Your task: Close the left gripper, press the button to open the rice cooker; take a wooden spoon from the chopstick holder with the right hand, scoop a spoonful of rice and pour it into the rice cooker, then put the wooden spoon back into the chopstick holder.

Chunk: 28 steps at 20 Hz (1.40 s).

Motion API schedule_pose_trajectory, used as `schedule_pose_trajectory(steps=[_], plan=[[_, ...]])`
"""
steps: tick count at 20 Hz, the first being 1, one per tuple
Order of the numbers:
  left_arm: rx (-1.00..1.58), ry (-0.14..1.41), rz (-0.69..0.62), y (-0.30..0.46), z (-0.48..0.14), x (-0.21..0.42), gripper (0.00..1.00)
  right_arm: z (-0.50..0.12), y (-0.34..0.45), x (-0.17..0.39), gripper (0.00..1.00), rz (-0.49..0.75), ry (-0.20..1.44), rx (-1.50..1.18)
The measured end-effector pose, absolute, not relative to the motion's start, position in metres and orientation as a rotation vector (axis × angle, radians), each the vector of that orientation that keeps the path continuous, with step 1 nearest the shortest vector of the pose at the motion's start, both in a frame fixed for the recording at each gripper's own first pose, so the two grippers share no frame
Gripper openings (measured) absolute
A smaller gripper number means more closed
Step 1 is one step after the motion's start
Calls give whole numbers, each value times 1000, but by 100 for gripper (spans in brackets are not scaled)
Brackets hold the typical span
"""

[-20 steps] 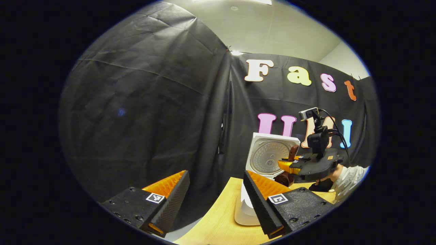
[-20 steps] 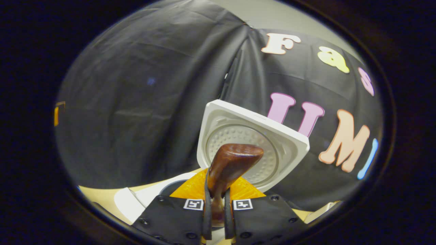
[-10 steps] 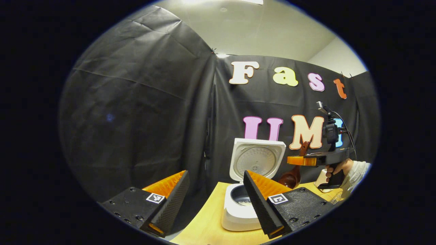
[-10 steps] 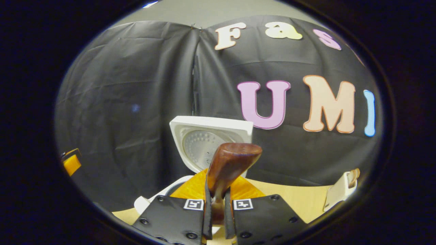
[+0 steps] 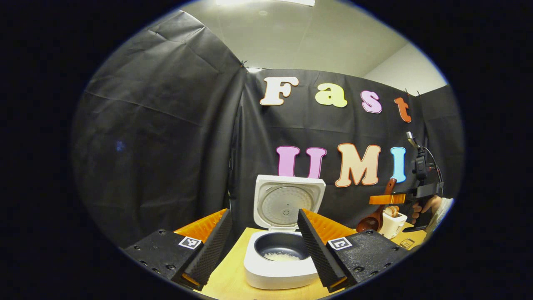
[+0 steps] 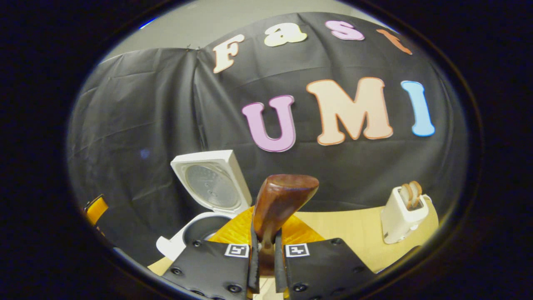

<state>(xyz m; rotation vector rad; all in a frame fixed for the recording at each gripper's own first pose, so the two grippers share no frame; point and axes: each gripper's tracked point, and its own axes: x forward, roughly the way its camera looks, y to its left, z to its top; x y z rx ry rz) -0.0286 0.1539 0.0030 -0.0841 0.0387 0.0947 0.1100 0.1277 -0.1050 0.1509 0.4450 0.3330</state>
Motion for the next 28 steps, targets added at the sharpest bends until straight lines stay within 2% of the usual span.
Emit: schedule_pose_trajectory(steps=[2,4,5,7,8,9,10,13,16,18,24,25,27,28], plan=[[-84,40,82,140,3,-22,96,-106,97,109,17,294,444,152],[-80,41,69,129,4,-16,91,-105,64,105,17,255,446,149],[-77,41,63,125,3,-14,94,-102,52,99,17,234,447,149],[-72,40,50,114,6,-10,94,-103,24,96,16,192,442,148],[-71,39,44,109,7,-8,91,-105,9,94,16,171,443,141],[-72,37,37,103,9,-6,94,-108,-6,92,19,149,445,130],[-72,34,30,98,10,-3,94,-111,-21,89,16,126,450,117],[-70,33,13,83,12,3,96,-121,-61,77,16,68,467,93],[-71,42,1,70,9,4,94,-133,-95,68,17,20,487,83],[-68,45,-5,62,10,7,97,-142,-114,62,17,-8,501,74],[-51,42,-16,41,13,10,91,-177,-155,41,16,-59,561,67],[-49,42,-16,38,14,10,94,-182,-158,36,16,-62,572,69],[-43,44,-18,34,14,9,91,-197,-164,31,17,-66,590,74],[-40,45,-17,32,13,9,94,-205,-167,28,17,-69,599,80]])
